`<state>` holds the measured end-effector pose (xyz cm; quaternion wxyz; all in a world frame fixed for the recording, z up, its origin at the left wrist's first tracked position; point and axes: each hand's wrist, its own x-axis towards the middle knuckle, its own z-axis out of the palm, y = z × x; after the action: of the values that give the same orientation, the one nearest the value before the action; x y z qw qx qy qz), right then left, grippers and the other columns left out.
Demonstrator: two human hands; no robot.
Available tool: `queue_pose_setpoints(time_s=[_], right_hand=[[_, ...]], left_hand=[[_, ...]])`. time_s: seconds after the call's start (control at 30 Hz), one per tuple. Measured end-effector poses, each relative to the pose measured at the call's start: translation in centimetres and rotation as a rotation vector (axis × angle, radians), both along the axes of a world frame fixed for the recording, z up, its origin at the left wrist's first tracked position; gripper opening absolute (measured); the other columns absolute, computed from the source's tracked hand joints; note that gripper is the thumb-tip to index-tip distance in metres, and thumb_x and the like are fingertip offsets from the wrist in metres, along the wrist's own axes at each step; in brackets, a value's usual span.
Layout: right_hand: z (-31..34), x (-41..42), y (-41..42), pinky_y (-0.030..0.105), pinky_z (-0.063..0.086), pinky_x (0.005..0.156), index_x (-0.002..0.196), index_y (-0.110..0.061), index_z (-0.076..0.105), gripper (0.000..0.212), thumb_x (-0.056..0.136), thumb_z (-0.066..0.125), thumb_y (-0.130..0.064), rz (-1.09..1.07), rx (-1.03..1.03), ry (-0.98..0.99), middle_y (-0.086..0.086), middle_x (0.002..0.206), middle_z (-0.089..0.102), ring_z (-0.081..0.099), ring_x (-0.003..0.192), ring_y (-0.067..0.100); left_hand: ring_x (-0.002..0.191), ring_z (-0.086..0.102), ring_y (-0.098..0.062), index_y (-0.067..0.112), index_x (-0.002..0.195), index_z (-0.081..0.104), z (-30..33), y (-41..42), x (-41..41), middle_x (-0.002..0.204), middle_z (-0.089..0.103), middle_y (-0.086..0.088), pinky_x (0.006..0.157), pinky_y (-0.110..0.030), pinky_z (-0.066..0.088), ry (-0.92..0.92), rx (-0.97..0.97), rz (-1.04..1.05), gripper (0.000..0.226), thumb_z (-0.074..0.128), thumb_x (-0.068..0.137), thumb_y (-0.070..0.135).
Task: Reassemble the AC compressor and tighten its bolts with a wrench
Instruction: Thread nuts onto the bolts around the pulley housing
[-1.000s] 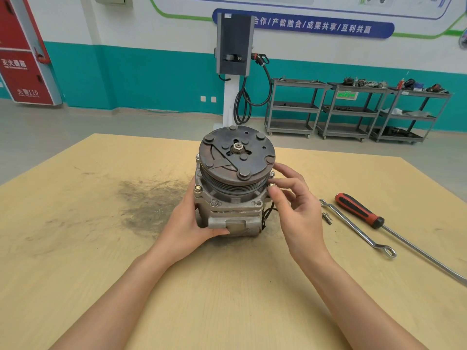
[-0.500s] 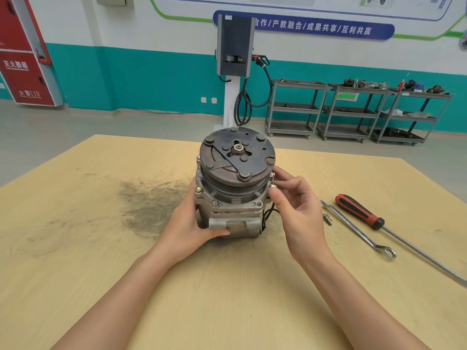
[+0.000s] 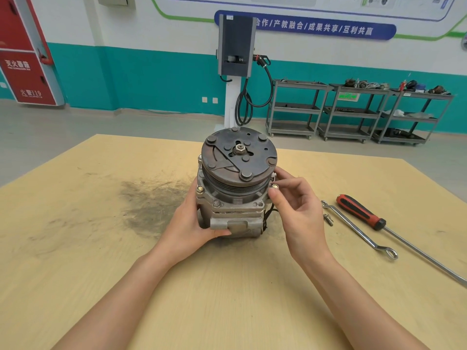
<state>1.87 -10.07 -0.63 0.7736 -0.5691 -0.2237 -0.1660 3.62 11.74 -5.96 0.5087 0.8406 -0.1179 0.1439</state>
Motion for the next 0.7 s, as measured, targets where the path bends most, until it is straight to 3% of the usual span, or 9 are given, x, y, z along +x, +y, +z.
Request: queue_pose_setpoints(time_s=[0.13, 0.23, 0.43, 0.53, 0.63, 0.7], right_hand=[[-0.07, -0.17, -0.05, 0.018, 0.048, 0.094, 0.095, -0.027, 0.069, 0.02, 0.09, 0.06, -0.009, -0.017, -0.032, -0.033, -0.007, 0.129, 0.064, 0.057, 0.124, 0.011], [-0.03, -0.26, -0.29, 0.018, 0.047, 0.095, 0.102, -0.021, 0.07, 0.017, 0.093, 0.059, -0.012, -0.022, -0.077, -0.054, -0.009, 0.13, 0.063, 0.054, 0.126, 0.01], [0.12, -0.16, 0.09, 0.021, 0.05, 0.093, 0.09, -0.007, 0.058, 0.008, 0.085, 0.064, -0.005, -0.043, 0.005, -0.005, -0.007, 0.125, 0.066, 0.06, 0.12, 0.012], [0.04, -0.23, -0.02, 0.019, 0.048, 0.094, 0.096, -0.012, 0.064, 0.008, 0.089, 0.064, -0.008, -0.044, -0.031, -0.026, -0.008, 0.126, 0.065, 0.058, 0.122, 0.012], [-0.16, -0.26, -0.25, 0.017, 0.046, 0.096, 0.104, -0.018, 0.069, 0.019, 0.093, 0.056, -0.01, -0.061, -0.104, -0.064, -0.009, 0.13, 0.063, 0.054, 0.126, 0.01], [-0.15, -0.19, -0.24, 0.017, 0.046, 0.095, 0.102, -0.017, 0.068, 0.018, 0.093, 0.055, -0.008, -0.053, -0.091, -0.056, -0.009, 0.13, 0.063, 0.055, 0.125, 0.01]], left_hand=[[0.106, 0.046, 0.029, 0.017, 0.141, 0.037, -0.17, 0.12, 0.05, 0.11, 0.049, 0.054, 0.077, 0.006, 0.036, 0.005, 0.002, 0.001, 0.102, 0.092, 0.058, 0.035], [0.105, 0.045, 0.029, 0.016, 0.141, 0.038, -0.14, 0.11, 0.03, 0.109, 0.048, 0.054, 0.077, 0.006, 0.036, 0.001, 0.002, 0.001, 0.102, 0.091, 0.056, 0.039], [0.109, 0.044, 0.028, 0.018, 0.142, 0.038, -0.01, 0.05, -0.03, 0.113, 0.049, 0.053, 0.079, 0.005, 0.036, -0.002, -0.009, -0.008, 0.102, 0.092, 0.057, 0.036], [0.109, 0.044, 0.028, 0.019, 0.143, 0.037, 0.01, 0.06, 0.02, 0.112, 0.048, 0.053, 0.08, 0.005, 0.036, -0.006, -0.017, -0.017, 0.104, 0.092, 0.057, 0.039], [0.11, 0.044, 0.028, 0.02, 0.143, 0.036, 0.2, -0.01, -0.14, 0.114, 0.047, 0.053, 0.082, 0.005, 0.036, -0.012, -0.029, -0.027, 0.11, 0.087, 0.051, 0.054], [0.11, 0.044, 0.028, 0.02, 0.143, 0.036, 0.13, -0.01, -0.08, 0.114, 0.048, 0.053, 0.082, 0.005, 0.035, -0.015, -0.026, -0.029, 0.107, 0.09, 0.055, 0.046]])
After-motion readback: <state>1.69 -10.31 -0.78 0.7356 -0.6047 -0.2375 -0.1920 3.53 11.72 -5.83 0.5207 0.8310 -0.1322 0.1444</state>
